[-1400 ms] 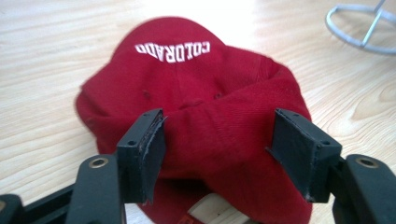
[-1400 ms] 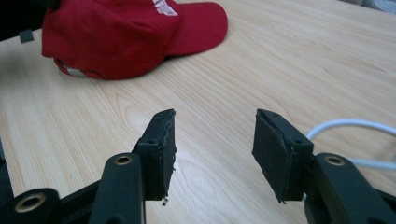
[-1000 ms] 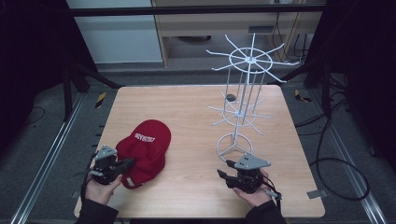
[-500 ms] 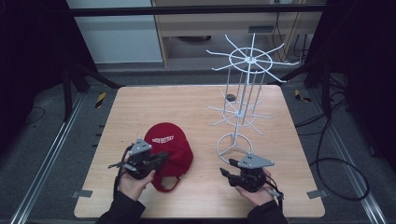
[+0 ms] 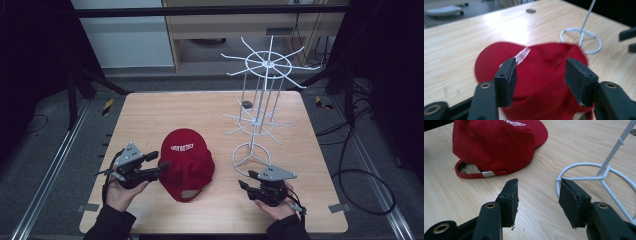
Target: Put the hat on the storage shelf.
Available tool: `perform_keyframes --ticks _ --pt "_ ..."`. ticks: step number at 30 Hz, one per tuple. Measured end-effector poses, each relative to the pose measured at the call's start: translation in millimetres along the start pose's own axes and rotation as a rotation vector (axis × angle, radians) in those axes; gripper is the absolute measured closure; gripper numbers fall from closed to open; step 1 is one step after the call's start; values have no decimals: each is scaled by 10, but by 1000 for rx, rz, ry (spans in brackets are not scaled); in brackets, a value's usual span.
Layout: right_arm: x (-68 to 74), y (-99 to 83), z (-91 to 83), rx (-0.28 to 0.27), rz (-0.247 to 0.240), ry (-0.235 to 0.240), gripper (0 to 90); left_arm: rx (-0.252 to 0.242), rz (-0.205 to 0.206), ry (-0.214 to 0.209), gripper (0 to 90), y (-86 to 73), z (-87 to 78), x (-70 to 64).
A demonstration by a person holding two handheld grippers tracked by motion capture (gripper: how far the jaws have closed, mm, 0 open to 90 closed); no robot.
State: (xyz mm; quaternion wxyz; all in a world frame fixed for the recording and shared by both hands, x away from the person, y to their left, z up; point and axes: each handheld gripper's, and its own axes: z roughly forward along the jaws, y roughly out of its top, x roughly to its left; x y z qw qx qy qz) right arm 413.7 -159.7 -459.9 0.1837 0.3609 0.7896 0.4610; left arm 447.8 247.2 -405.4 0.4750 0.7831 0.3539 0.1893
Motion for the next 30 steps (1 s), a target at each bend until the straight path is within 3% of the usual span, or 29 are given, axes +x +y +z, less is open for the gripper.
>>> perform_keyframes --ticks 2,5,12,14,15,16,18,20,25,30 --pt "-1 -4 -1 1 0 -1 488 31 7 3 404 -63 23 76" --pt "-9 -24 -12 5 3 -4 480 59 16 -28 383 -146 108 128" --pt "-42 -74 -72 4 14 -9 475 130 112 -78 389 -263 345 115" --pt "-50 -90 -78 11 15 -11 475 140 119 -90 425 -283 385 121" --pt "-47 -95 -78 16 22 -9 476 142 114 -94 470 -291 398 125" --pt "-53 -102 -67 19 13 -11 476 154 106 -98 610 -304 415 129" --pt "-52 -102 -64 21 13 -10 477 186 89 -91 659 -323 437 127" --pt "-55 -104 -47 24 11 -11 479 202 72 -79 827 -332 440 122" --pt "-61 -100 -42 24 7 -13 481 170 -1 -31 872 -280 326 82" --pt "-91 -93 -49 17 14 -25 483 122 -57 -6 876 -247 151 -86"
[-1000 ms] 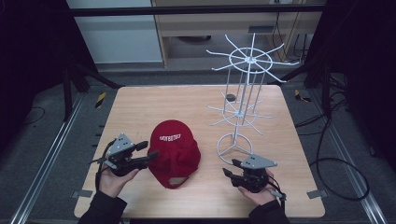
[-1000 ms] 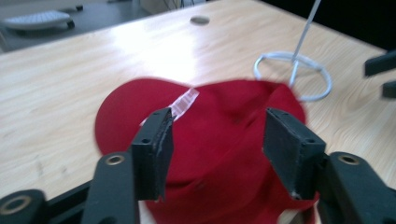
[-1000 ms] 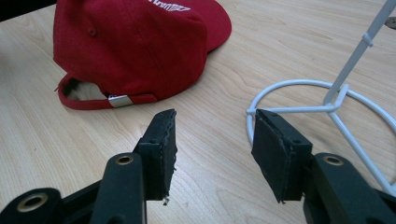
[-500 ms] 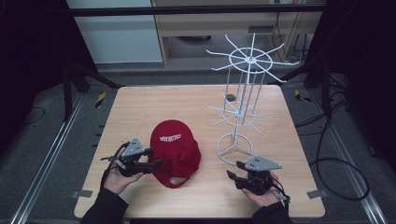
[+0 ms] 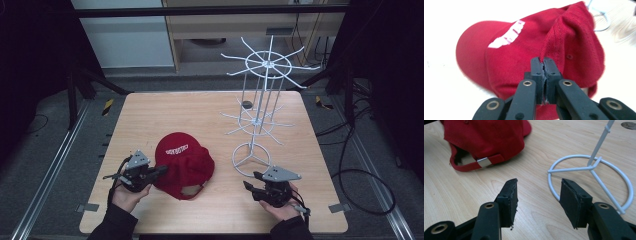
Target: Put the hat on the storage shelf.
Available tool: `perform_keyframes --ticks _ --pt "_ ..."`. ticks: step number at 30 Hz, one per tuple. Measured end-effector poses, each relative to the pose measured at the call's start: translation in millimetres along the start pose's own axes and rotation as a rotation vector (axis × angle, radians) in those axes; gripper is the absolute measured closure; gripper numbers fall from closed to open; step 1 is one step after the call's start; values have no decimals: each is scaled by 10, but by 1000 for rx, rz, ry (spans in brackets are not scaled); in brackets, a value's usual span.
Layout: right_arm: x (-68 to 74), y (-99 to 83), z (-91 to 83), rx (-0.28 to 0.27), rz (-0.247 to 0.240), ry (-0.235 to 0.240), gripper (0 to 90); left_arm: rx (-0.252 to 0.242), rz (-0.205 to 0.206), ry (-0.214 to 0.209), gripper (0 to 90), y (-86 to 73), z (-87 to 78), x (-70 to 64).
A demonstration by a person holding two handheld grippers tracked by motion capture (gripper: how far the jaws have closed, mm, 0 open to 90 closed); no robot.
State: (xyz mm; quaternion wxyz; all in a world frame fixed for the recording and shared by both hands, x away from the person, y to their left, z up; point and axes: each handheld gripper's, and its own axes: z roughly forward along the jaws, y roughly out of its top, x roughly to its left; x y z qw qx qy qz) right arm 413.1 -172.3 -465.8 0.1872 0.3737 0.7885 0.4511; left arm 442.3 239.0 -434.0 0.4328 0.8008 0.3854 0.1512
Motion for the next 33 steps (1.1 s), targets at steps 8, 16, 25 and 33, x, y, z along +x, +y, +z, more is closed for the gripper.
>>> perform_keyframes --ticks 8,16,25,33 --pt "-11 4 7 -6 1 -7 484 -15 19 -27 864 44 102 -407" --pt "-21 -9 9 -1 1 -8 484 -40 70 -81 614 97 276 -450" --pt "-35 -11 3 -2 10 -13 484 -21 125 -141 466 301 555 -533" --pt "-116 -24 -90 -25 33 -33 490 6 123 -74 811 320 695 -577"
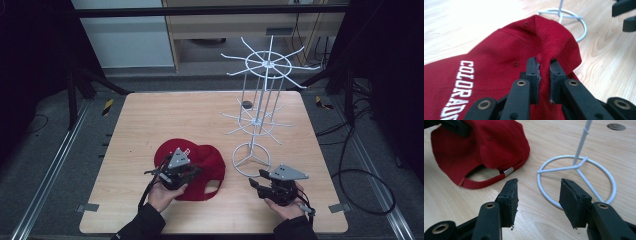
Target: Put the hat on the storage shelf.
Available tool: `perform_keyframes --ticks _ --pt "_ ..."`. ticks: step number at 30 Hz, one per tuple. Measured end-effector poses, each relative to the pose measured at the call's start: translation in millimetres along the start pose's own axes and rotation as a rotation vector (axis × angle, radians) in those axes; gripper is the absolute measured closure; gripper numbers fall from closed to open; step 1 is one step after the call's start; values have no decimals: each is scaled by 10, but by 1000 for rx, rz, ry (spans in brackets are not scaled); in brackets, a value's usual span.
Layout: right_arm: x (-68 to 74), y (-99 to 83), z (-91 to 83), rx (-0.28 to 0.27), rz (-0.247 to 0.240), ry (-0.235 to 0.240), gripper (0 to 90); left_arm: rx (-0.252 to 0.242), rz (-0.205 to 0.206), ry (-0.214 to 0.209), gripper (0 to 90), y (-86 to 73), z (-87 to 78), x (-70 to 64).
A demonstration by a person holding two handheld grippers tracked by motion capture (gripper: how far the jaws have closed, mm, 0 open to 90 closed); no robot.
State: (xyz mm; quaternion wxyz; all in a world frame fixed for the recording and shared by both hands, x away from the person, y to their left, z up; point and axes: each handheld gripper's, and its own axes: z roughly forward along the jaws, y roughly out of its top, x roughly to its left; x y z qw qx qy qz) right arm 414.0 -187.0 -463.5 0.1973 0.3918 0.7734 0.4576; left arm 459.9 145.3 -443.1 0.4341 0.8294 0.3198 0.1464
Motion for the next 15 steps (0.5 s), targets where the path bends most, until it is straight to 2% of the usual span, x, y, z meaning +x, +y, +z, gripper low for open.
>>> perform_keyframes --ticks 4,8,10,15 --pt "-57 -13 -24 -7 6 -17 492 -56 -33 33 816 33 -103 17" --pt "-133 -33 -70 -16 23 -37 492 -127 -84 55 817 91 -242 58" --pt "-180 -42 -98 -25 36 -46 492 -174 -125 64 817 129 -345 102" --pt "-296 -68 -178 -41 66 -79 492 -266 -197 70 817 205 -576 197"
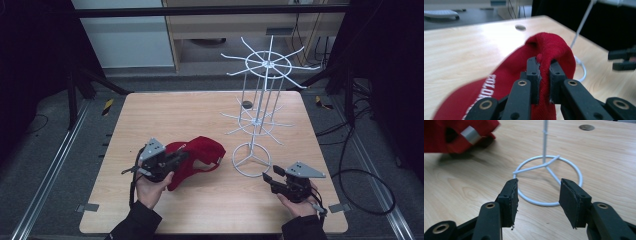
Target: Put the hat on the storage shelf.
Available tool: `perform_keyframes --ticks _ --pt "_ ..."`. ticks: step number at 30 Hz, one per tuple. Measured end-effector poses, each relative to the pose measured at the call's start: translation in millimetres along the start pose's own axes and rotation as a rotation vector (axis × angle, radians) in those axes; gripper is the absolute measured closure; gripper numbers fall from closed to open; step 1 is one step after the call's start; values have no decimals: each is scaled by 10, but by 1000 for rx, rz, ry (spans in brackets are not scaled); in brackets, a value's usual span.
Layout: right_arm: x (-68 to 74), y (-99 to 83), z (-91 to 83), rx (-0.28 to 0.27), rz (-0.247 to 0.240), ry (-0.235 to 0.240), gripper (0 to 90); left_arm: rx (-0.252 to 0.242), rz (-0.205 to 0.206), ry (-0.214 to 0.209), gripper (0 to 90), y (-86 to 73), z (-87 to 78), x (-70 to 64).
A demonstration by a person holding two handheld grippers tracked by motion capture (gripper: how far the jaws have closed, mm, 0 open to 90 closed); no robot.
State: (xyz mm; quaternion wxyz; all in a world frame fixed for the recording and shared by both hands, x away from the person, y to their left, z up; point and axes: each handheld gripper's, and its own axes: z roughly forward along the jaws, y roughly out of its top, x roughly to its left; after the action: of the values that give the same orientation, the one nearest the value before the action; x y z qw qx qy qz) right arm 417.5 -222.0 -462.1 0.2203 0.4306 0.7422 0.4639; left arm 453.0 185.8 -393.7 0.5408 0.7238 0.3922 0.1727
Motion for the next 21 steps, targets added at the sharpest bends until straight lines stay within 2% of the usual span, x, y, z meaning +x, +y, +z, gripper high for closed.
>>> perform_keyframes --ticks 2,7,14,21 --pt "-47 -7 -27 -8 10 -12 492 -35 -13 9 817 57 -74 18" --pt "-154 -32 -83 -15 34 -41 492 -136 -76 11 816 219 -290 76" --pt "-245 -67 -112 -11 51 -75 493 -206 -121 6 816 353 -443 152" --pt "-252 -76 -95 -4 46 -77 492 -284 -157 10 815 569 -535 149"
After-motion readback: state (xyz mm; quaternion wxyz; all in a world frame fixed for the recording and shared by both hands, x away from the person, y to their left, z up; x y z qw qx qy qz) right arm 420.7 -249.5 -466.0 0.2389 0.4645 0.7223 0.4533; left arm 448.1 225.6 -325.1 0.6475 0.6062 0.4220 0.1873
